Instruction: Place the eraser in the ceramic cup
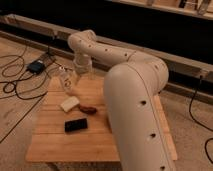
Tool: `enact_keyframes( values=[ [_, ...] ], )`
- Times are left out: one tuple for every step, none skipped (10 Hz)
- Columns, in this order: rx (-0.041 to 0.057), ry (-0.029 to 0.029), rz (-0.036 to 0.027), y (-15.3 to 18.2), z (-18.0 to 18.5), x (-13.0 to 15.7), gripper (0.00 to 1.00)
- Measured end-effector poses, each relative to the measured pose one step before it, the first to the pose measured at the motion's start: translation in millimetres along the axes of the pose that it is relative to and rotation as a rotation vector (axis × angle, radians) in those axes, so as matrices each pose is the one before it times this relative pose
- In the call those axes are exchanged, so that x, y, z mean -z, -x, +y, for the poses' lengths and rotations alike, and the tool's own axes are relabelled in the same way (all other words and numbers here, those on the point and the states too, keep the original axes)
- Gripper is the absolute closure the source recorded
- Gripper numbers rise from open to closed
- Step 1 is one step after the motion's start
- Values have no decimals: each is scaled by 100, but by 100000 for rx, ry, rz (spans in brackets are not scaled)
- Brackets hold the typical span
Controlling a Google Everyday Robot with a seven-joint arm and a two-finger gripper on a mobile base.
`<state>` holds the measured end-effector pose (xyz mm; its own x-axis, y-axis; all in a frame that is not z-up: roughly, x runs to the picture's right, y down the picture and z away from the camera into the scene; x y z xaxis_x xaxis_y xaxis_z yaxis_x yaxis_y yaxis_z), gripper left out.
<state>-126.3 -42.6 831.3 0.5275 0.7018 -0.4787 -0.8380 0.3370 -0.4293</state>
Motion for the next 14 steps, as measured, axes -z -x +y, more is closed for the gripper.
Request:
enact_keyframes(
  values=[
    [9,2,12,-1,4,-5,35],
    [-5,-4,-10,1,-3,6,35],
    [2,4,5,0,2,-4,35],
    [0,-3,-3,0,-2,3,35],
    [7,3,0,0,4,1,35],
    [-6,-1,7,-1,-3,-4,35],
    [-2,0,0,0,-1,1,35],
    [3,1,0,1,2,-3,35],
    [1,-5,-8,2,-1,4,35],
    [-40,77,-2,10,-2,-22,35],
    [-18,186,1,-3,31,-39,35],
    [884,625,376,-112,263,-278,35],
    [3212,-562,695,-201,213,-303,35],
    [3174,-848,545,-224,143,-97,35]
  ],
)
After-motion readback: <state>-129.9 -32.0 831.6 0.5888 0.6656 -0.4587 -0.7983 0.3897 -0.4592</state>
